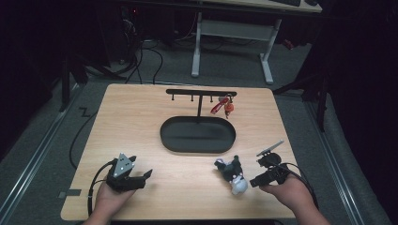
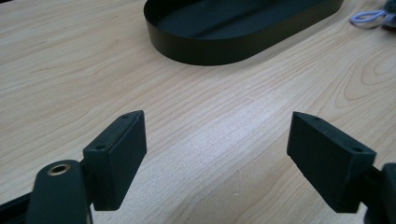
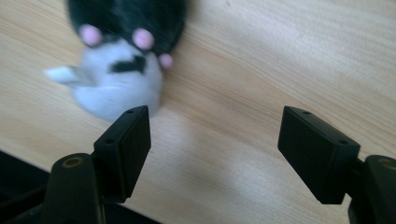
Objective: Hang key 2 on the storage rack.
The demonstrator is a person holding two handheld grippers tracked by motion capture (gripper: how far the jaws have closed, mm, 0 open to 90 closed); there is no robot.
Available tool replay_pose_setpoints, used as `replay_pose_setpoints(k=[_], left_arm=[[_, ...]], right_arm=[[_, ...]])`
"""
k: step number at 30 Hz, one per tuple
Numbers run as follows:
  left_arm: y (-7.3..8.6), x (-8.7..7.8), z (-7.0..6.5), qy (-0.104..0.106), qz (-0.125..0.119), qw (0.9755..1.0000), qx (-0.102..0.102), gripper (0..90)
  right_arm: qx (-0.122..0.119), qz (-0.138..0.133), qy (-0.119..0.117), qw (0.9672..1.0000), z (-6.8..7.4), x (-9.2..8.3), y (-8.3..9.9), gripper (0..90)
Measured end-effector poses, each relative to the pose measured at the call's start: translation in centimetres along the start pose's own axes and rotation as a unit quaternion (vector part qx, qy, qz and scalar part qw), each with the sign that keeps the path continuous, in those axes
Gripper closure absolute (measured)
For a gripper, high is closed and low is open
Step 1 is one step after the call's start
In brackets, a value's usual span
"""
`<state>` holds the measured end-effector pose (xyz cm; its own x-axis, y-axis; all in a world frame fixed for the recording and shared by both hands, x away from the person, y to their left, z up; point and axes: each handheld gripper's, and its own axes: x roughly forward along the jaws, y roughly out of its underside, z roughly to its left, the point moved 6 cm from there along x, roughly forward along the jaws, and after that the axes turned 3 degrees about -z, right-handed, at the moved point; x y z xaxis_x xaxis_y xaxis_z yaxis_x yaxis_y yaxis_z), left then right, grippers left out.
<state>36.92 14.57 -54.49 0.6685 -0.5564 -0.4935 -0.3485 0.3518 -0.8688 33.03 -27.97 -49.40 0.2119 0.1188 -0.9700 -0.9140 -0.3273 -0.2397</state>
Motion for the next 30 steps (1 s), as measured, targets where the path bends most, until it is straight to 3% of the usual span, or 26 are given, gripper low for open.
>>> replay_pose_setpoints(k=[5,10,17,24,30], left_arm=[[0.1,0.0,0.0,0.005,0.001,1.0,0.001,20.2],[0.1,-0.1,-0.1,0.006,0.0,1.0,0.006,20.0],[0.1,-0.2,-0.2,0.012,0.004,0.9999,0.009,20.0],[0.2,-0.4,-0.1,0.01,0.002,0.9999,0.007,20.1],[0.3,-0.4,-0.3,0.011,0.004,0.9999,0.009,20.4]], right_arm=[[-0.023,-0.003,0.0,0.9997,1.8,-1.6,-1.1,22.4],[-0.04,0.004,-0.011,0.9991,3.6,-1.6,-1.9,16.7],[-0.056,0.028,-0.023,0.9978,5.4,0.9,-2.2,15.4],[-0.054,0.051,-0.025,0.9969,5.4,4.3,-2.0,16.9],[-0.047,0.064,-0.027,0.9965,5.4,5.9,-2.0,23.4]])
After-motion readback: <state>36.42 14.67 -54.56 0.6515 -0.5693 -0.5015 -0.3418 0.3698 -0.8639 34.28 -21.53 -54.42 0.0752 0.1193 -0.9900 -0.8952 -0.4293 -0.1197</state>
